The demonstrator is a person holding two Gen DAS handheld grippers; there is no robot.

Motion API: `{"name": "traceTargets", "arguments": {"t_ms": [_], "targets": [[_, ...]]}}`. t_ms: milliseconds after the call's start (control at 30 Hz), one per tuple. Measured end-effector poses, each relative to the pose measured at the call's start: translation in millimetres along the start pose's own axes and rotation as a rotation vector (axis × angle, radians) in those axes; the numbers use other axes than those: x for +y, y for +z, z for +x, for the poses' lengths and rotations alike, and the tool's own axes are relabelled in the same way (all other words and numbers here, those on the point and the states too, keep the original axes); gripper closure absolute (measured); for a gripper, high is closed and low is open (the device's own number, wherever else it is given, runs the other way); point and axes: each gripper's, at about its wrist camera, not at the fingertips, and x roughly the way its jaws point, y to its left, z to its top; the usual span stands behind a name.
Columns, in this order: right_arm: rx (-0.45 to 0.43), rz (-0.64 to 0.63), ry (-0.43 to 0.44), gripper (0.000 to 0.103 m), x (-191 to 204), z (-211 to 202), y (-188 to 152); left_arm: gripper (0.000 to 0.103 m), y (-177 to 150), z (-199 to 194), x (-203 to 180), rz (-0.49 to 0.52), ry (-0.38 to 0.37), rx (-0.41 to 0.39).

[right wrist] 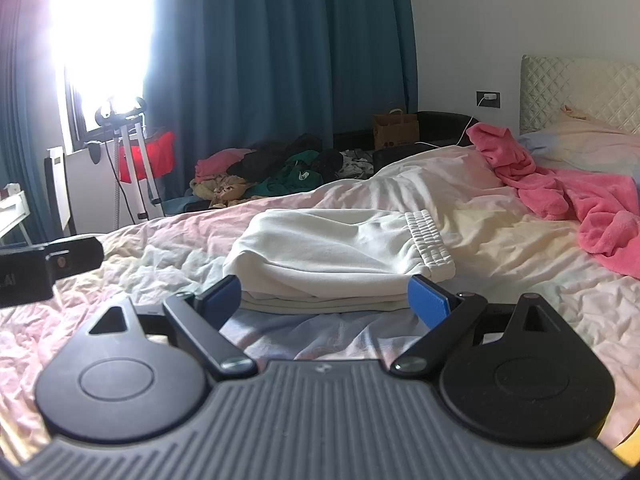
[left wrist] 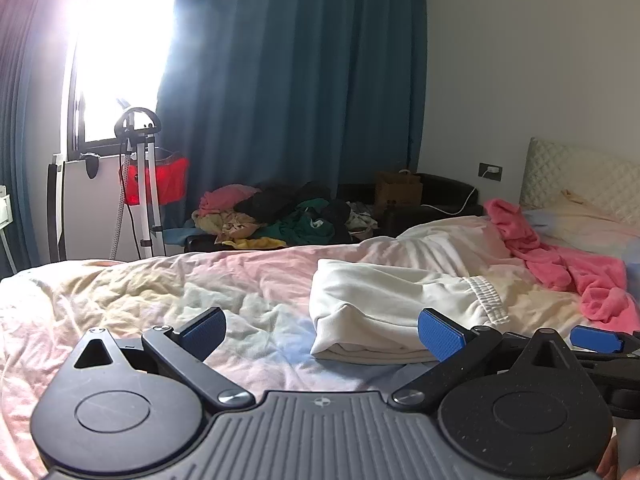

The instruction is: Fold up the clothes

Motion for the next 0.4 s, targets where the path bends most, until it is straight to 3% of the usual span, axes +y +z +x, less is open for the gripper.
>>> {"name": "traceTargets", "arguments": {"t_ms": [400], "targets": [[0.000,-0.002,0.001,0.011,0.7,-1.6,-1.1,0.000,-0.8,-2.5,-0.5,0.001,0.009,-0.009]]}}
